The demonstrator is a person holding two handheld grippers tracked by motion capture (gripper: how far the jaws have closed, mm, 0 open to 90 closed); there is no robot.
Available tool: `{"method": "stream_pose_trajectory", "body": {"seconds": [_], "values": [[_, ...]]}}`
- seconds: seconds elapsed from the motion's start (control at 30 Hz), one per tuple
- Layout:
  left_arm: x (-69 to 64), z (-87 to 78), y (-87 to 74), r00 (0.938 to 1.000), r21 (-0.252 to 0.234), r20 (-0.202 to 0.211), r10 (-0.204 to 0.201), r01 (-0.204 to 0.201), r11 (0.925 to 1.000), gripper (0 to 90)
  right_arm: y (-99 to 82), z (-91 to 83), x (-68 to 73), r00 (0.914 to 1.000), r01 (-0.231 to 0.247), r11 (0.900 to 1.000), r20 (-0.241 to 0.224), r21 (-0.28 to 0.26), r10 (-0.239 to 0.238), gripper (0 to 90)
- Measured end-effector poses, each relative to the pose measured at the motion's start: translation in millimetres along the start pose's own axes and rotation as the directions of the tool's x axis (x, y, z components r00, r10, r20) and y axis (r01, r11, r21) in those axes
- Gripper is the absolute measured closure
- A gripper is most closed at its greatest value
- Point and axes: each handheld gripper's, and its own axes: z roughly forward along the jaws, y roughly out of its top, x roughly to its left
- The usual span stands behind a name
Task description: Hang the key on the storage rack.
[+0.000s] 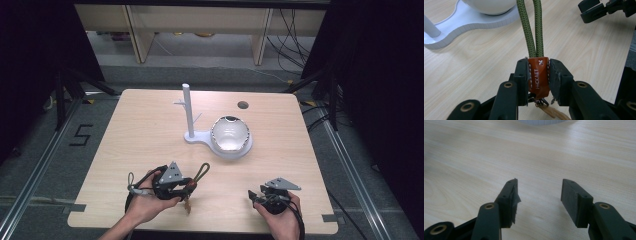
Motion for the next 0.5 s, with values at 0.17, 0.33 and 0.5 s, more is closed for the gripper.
{"method": "stream_pose_trajectory", "body": {"seconds": [0.17,0.33,0.5], "values": [[2.7,-6.3,-1.9,0.9998,-0.018,-0.019,-0.008,0.008,0.9998,68.8,-0.2,-0.7,1.5,1.0,-0.006,1.0,0.004,-0.007,0.006,48.3],[8.2,-12.9,-4.4,0.9991,-0.033,-0.038,-0.016,0.014,0.9994,68.8,-0.6,0.1,1.3,1.0,-0.003,0.9999,0.004,-0.013,0.003,47.5],[13.1,-20.6,-7.1,0.9974,-0.034,-0.064,-0.035,0.033,0.9989,68.8,-0.8,0.7,1.5,0.9999,0.003,0.9999,0.013,-0.011,-0.003,47.4]]}}
